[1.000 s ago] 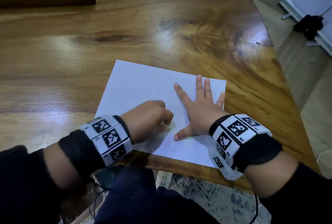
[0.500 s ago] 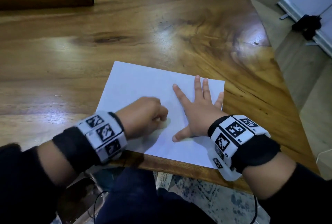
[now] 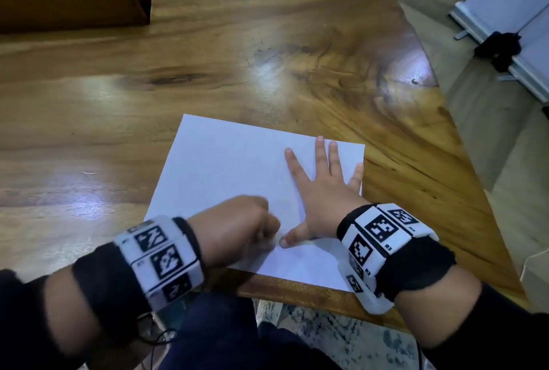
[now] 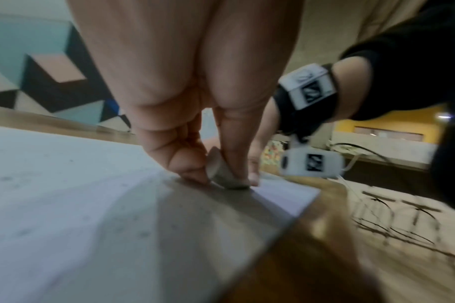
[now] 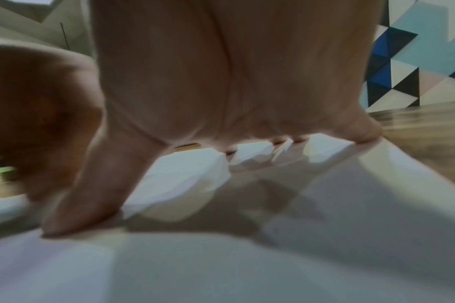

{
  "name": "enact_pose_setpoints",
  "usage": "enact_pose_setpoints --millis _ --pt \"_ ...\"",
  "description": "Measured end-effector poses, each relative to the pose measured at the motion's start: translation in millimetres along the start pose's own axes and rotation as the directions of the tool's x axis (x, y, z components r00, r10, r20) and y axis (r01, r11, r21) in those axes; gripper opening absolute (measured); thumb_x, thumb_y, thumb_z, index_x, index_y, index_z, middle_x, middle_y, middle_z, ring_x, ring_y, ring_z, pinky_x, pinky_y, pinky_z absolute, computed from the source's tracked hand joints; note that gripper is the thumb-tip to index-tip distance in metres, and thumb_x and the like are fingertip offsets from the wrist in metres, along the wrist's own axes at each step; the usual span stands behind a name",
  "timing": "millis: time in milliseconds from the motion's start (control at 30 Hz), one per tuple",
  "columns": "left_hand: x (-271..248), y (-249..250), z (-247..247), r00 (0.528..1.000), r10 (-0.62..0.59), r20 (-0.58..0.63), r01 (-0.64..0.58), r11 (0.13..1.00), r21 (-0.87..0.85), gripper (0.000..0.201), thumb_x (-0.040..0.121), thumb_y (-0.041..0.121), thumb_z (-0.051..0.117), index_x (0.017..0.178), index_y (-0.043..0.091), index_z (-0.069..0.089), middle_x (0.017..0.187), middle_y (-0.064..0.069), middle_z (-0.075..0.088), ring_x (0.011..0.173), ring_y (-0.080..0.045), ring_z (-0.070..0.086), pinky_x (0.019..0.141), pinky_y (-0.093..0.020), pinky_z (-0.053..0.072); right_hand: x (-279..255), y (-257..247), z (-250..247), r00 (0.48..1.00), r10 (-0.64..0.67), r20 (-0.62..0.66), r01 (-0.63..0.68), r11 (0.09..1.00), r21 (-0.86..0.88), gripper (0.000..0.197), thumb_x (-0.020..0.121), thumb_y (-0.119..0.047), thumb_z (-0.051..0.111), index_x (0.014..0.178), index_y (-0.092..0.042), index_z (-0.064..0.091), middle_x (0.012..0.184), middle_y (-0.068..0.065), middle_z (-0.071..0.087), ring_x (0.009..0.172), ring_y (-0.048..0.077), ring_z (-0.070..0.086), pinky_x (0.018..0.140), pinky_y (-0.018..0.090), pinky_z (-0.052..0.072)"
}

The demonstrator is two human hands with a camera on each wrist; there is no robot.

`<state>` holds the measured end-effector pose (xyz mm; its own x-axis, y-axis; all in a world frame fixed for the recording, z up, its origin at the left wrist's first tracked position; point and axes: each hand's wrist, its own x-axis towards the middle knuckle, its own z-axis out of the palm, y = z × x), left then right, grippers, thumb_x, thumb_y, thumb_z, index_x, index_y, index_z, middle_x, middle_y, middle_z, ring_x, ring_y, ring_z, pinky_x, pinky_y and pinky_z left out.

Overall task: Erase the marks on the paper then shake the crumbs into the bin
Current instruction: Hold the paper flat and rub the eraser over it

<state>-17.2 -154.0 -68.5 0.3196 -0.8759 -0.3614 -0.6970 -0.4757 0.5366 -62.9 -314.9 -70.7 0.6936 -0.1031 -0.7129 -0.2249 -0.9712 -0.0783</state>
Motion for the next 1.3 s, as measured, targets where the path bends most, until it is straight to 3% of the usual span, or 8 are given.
enact_pose_setpoints --millis 100,300,500,600,733,1000,1167,1300 --pt "1 -1 -4 0.997 0.013 0.07 -0.013 1.0 0.003 0.011 0.077 0.016 0.059 0.083 0.017 0.068 0.091 -0.007 0.059 0.086 -0.024 0.057 0.072 -0.026 0.04 1 0 1 1.0 0.003 -0.008 -0.003 1.0 0.003 0.146 0.054 -0.073 0.073 0.139 -0.029 -0.037 0.14 0.016 -0.051 0.131 0.034 -0.044 0.103 0.071 -0.011" --pt "40 -18 -32 0.973 -0.136 -0.188 0.144 0.989 0.027 0.005 0.08 0.014 0.059 0.083 0.012 0.062 0.082 -0.003 0.05 0.085 -0.028 0.055 0.073 -0.03 0.041 0 0 1 1.0 0.016 -0.013 -0.015 1.0 0.017 0.15 0.052 -0.073 0.074 0.14 -0.024 -0.038 0.14 0.013 -0.051 0.132 0.032 -0.043 0.105 0.069 -0.011" --pt "-1 0 -11 0.987 0.027 0.156 -0.031 0.999 0.021 0.011 0.08 0.015 0.058 0.086 0.015 0.068 0.092 -0.006 0.06 0.087 -0.019 0.054 0.065 -0.02 0.032 -1 1 0 1.0 0.009 -0.01 -0.008 0.999 0.038 0.151 0.052 -0.072 0.075 0.141 -0.023 -0.037 0.141 0.012 -0.05 0.132 0.031 -0.043 0.106 0.069 -0.012" --pt "23 -15 -30 0.998 -0.051 -0.042 0.053 0.997 0.064 0.008 0.079 0.016 0.06 0.083 0.013 0.066 0.082 -0.004 0.056 0.084 -0.024 0.055 0.066 -0.023 0.031 -1 1 0 1.0 0.011 -0.011 -0.011 1.0 0.028 0.151 0.052 -0.073 0.075 0.14 -0.023 -0.037 0.141 0.012 -0.05 0.132 0.032 -0.043 0.106 0.069 -0.011" --pt "54 -38 -66 0.917 -0.238 -0.319 0.212 0.971 -0.115 0.013 0.074 0.014 0.068 0.086 0.01 0.065 0.067 0.0 0.058 0.063 -0.019 0.05 0.057 -0.025 0.035 0 0 -2 1.0 0.016 -0.005 -0.016 1.0 0.023 0.151 0.052 -0.072 0.075 0.14 -0.024 -0.037 0.141 0.012 -0.05 0.132 0.032 -0.043 0.105 0.07 -0.011" --pt "78 -32 -64 0.932 -0.2 -0.304 0.189 0.98 -0.065 0.012 0.074 0.016 0.068 0.084 0.01 0.066 0.07 0.0 0.055 0.068 -0.017 0.049 0.051 -0.01 0.031 -1 -1 -3 1.0 0.018 0.007 -0.018 1.0 0.022 0.151 0.052 -0.073 0.074 0.139 -0.025 -0.039 0.141 0.012 -0.05 0.132 0.032 -0.043 0.105 0.069 -0.011" --pt "55 -29 -57 0.989 -0.144 0.022 0.143 0.99 0.015 0.012 0.071 0.021 0.071 0.08 0.014 0.068 0.078 -0.002 0.066 0.074 -0.018 0.058 0.065 -0.021 0.044 -1 -1 -3 1.0 0.022 0.006 -0.022 0.999 0.029 0.152 0.051 -0.072 0.076 0.14 -0.025 -0.038 0.14 0.012 -0.051 0.132 0.032 -0.044 0.105 0.069 -0.012" --pt "75 -32 -72 0.957 -0.165 -0.237 0.177 0.984 0.029 0.008 0.073 0.012 0.068 0.08 0.009 0.065 0.061 0.007 0.051 0.071 -0.021 0.052 0.057 -0.024 0.031 0 -1 -3 1.0 0.023 0.009 -0.024 0.999 0.024 0.151 0.052 -0.072 0.075 0.139 -0.024 -0.038 0.141 0.013 -0.05 0.132 0.032 -0.044 0.105 0.069 -0.012"
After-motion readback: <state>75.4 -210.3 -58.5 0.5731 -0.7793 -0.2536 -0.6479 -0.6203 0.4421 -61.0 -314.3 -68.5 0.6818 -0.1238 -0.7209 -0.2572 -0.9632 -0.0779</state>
